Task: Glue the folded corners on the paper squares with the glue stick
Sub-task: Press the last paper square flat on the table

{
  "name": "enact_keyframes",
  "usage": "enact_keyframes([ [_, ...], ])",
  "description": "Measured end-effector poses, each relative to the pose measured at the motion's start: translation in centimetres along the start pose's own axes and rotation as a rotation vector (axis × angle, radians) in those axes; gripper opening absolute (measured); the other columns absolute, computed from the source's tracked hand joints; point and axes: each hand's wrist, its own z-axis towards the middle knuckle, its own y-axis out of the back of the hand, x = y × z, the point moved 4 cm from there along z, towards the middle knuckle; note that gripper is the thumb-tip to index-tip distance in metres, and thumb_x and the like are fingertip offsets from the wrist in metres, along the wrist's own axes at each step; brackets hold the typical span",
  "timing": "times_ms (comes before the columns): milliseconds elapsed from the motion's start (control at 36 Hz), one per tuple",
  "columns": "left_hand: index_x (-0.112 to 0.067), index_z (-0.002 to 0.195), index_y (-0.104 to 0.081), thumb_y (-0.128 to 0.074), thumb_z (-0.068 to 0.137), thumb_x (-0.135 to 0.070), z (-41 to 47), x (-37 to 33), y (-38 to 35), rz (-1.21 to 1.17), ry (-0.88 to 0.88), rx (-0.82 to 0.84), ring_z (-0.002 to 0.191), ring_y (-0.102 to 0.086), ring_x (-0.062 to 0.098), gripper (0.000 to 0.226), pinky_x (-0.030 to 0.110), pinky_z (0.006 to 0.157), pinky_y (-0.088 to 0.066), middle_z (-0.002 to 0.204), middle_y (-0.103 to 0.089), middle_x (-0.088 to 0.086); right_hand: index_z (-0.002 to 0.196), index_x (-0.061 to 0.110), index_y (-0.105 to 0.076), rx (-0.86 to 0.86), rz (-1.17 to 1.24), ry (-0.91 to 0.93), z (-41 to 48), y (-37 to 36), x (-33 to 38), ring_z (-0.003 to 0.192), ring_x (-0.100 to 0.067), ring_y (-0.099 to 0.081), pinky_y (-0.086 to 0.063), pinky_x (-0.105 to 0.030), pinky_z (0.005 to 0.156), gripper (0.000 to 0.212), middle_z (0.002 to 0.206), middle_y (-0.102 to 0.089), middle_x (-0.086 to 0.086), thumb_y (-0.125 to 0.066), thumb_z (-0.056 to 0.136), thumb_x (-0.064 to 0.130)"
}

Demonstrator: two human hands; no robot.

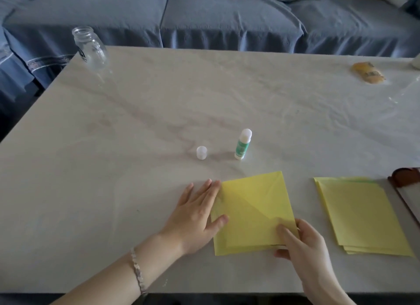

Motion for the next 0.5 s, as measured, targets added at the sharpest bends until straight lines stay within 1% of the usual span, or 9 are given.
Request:
enact_keyframes([
  [28,-0.019,0.143,0.022,0.024,0.059,-0.083,-0.3,0.1,-0.1,-0.005,-0.020,0.000,0.133,0.026,-0.008,0.105,0.020,0.109,0.023,0.146,0.013,-0.017,0.084,0.009,-0.063,0.001,0.000,-0.003,-0.1,0.0,-0.1,0.069,-0.021,-0.056,-0.049,-0.025,0.048,0.012,0.077,-0.062,-0.011,-0.054,0.088,0.002],
  [56,-0.018,0.144,0.019,0.013,0.067,-0.085,-0.5,0.2,-0.1,-0.012,-0.042,-0.021,0.136,0.022,-0.006,0.103,0.021,0.110,0.019,0.148,0.008,-0.013,0.084,0.009,-0.063,0.003,-0.003,-0.001,-0.1,0.0,-0.2,0.069,-0.021,-0.056,-0.049,-0.025,0.049,0.012,0.077,-0.062,-0.011,-0.054,0.088,0.002],
  [111,-0.014,0.150,0.005,-0.012,0.079,-0.083,-1.1,0.7,-0.3,-0.044,-0.073,-0.074,0.139,0.005,-0.001,0.101,0.024,0.113,0.008,0.151,-0.007,-0.004,0.084,0.008,-0.063,0.013,-0.014,0.011,-0.3,-0.1,-0.2,0.067,-0.022,-0.056,-0.049,-0.028,0.051,0.012,0.076,-0.062,-0.011,-0.055,0.088,0.001],
  [167,-0.018,0.149,-0.003,-0.025,0.078,-0.084,-1.7,1.3,-0.6,-0.052,-0.077,-0.097,0.141,0.002,0.001,0.099,0.027,0.112,0.004,0.152,-0.013,-0.001,0.083,0.008,-0.063,0.020,-0.032,0.028,-0.4,-0.2,-0.1,0.061,-0.020,-0.056,-0.049,-0.031,0.053,0.011,0.074,-0.062,-0.010,-0.056,0.087,0.000],
  [222,-0.016,0.149,-0.007,-0.029,0.074,-0.086,-2.1,1.6,-0.6,-0.048,-0.075,-0.088,0.142,0.002,0.001,0.105,0.027,0.113,0.002,0.153,-0.016,0.000,0.082,0.008,-0.063,0.015,-0.060,0.046,-0.4,-0.3,0.0,0.054,-0.016,-0.055,-0.049,-0.035,0.054,0.011,0.071,-0.062,-0.009,-0.057,0.086,0.000],
  [306,-0.005,0.145,-0.022,-0.028,0.075,-0.086,-2.3,1.6,-0.4,0.029,-0.065,-0.081,0.140,-0.015,0.008,0.108,0.029,0.112,-0.006,0.147,-0.034,0.002,0.081,0.008,-0.063,0.027,-0.101,0.054,-0.3,-0.5,-0.1,0.046,-0.009,-0.053,-0.047,-0.040,0.057,0.012,0.063,-0.061,-0.003,-0.057,0.086,0.000],
  [361,-0.005,0.144,-0.024,-0.029,0.075,-0.086,-2.4,1.6,-0.5,0.013,-0.060,-0.095,0.139,-0.018,0.009,0.106,0.030,0.111,-0.007,0.145,-0.039,0.002,0.079,0.008,-0.063,0.036,-0.135,0.064,-0.1,-0.4,-0.2,0.042,-0.006,-0.050,-0.045,-0.035,0.056,0.012,0.056,-0.058,0.003,-0.057,0.085,0.000],
  [444,-0.009,0.146,-0.018,-0.034,0.073,-0.085,-2.4,1.8,-0.6,-0.031,-0.071,-0.124,0.140,-0.015,0.006,0.107,0.029,0.112,-0.005,0.147,-0.029,-0.002,0.077,0.011,-0.062,0.037,-0.198,0.112,0.1,-0.4,0.1,0.039,-0.006,-0.047,-0.039,-0.021,0.045,0.013,0.050,-0.055,0.004,-0.058,0.085,0.001],
  [500,-0.011,0.147,-0.015,-0.041,0.073,-0.082,-2.5,1.8,-0.5,-0.054,-0.082,-0.138,0.140,-0.012,0.003,0.106,0.029,0.113,-0.002,0.147,-0.025,-0.003,0.077,0.011,-0.061,0.051,-0.231,0.132,0.1,-0.4,0.2,0.039,-0.006,-0.046,-0.036,-0.018,0.041,0.013,0.051,-0.054,0.001,-0.058,0.085,0.001],
])
